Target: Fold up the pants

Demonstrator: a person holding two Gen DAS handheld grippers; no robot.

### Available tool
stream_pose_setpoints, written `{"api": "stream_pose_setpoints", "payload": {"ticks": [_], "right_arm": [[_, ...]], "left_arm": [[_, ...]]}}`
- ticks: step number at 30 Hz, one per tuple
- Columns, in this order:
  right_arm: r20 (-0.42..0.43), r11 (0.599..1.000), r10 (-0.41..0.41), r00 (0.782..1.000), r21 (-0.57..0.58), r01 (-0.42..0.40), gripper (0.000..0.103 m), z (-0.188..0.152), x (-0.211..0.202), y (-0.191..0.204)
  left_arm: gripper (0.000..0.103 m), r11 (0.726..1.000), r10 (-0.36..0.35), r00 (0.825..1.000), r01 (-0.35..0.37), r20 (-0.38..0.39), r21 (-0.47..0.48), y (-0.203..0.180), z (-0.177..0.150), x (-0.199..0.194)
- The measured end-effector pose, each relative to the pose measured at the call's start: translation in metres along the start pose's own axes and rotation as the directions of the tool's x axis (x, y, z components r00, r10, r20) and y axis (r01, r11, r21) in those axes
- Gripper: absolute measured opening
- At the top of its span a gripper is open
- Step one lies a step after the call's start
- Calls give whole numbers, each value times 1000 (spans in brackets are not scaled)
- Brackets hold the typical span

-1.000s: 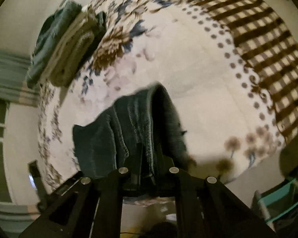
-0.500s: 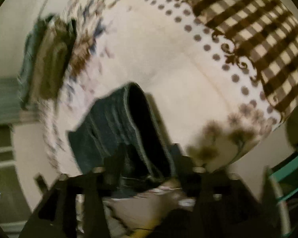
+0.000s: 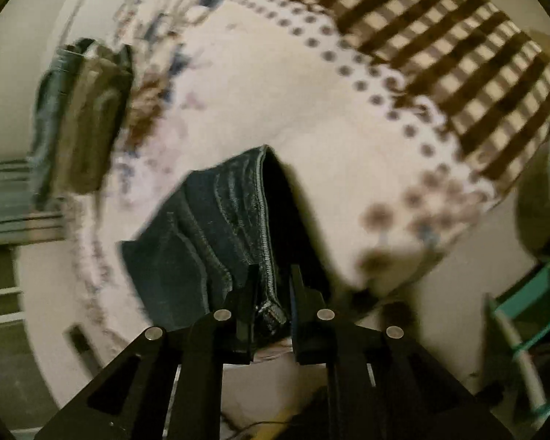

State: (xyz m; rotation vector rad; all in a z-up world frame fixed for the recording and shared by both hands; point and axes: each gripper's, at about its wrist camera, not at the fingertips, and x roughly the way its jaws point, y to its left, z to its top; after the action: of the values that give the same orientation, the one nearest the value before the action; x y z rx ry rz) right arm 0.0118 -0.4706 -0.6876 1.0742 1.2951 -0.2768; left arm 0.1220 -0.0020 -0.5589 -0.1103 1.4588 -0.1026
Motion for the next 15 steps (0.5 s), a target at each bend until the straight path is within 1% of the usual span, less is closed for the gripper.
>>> {"api": "stream_pose_setpoints", "payload": {"ticks": [1, 2, 4, 5, 6, 7, 8, 10, 12, 13, 15], "right_arm": [[-30, 1000, -1, 1000, 15, 2, 14, 3, 8, -7], [-39, 1000, -4, 999, 19, 4, 15, 5, 14, -12], [-35, 1000, 5, 999, -3, -5, 22, 9, 17, -13], [-41, 1000, 29, 999, 7, -29, 28, 10, 16, -16], [-40, 998, 61, 997, 30, -60, 39, 11, 13, -20], [-28, 994, 95, 995, 51, -94, 54, 7, 9, -26], [3, 987, 145, 989, 75, -145, 61, 1, 0, -35], [23, 972, 209, 978, 101, -211, 83, -9, -6, -44], [12, 948, 292, 956, 126, -291, 91, -23, -2, -52], [-15, 945, 304, 953, 131, -299, 91, -30, 4, -55], [-48, 939, 328, 943, 126, -320, 91, -39, 22, -52]], "left_arm": [[88, 1000, -3, 1000, 3, -1, 2, -1, 0, 0], [88, 1000, -5, 1000, 5, -2, 1, -3, 1, -1], [88, 1000, -21, 1000, 21, -3, -15, 1, 5, -3], [88, 999, -27, 1000, 27, -3, -20, 4, 9, -4], [88, 999, -38, 999, 38, -1, -31, 8, 11, -4], [88, 998, -53, 999, 53, 2, -44, 14, 13, -7], [88, 996, -73, 997, 73, 5, -58, 19, 15, -7], [88, 987, -125, 992, 125, 7, -101, 33, 18, -6], [88, 972, -184, 983, 183, 8, -145, 42, 22, -2], [88, 961, -215, 977, 214, 13, -173, 46, 23, 1], [88, 947, -257, 966, 256, 24, -196, 48, 27, 6]]}}
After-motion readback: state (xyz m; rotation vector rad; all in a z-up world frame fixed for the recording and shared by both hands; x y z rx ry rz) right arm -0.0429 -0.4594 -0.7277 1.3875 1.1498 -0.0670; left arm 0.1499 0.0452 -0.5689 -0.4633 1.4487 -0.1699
